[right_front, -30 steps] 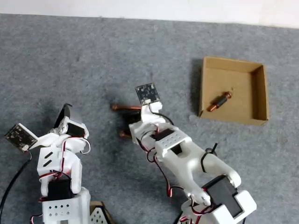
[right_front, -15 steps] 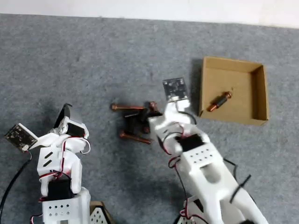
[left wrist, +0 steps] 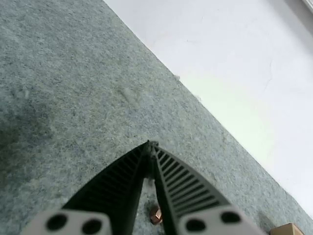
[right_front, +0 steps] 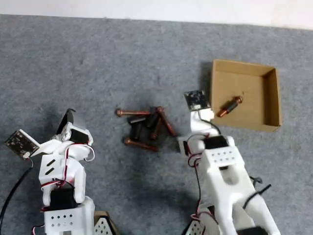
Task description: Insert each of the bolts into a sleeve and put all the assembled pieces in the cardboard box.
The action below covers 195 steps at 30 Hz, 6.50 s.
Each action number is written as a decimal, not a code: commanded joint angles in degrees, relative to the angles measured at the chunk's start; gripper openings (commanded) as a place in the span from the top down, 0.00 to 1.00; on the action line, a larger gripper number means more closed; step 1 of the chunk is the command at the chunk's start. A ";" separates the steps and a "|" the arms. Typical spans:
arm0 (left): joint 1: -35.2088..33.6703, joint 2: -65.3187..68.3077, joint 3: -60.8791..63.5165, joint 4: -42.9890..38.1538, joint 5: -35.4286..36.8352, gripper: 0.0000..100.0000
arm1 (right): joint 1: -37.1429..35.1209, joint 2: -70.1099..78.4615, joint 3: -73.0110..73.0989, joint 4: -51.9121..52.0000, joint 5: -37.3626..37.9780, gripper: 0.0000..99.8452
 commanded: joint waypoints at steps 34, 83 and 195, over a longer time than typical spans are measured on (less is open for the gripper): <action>0.22 -0.75 -0.57 -1.32 0.09 0.99 | 0.40 11.65 -4.70 -1.45 5.36 0.92; 0.22 -0.75 -0.57 -1.32 0.18 0.99 | -3.03 11.65 -4.79 -0.04 5.45 0.82; 24.40 90.07 -52.09 3.43 12.31 0.82 | 4.18 -71.16 33.19 1.27 3.34 1.00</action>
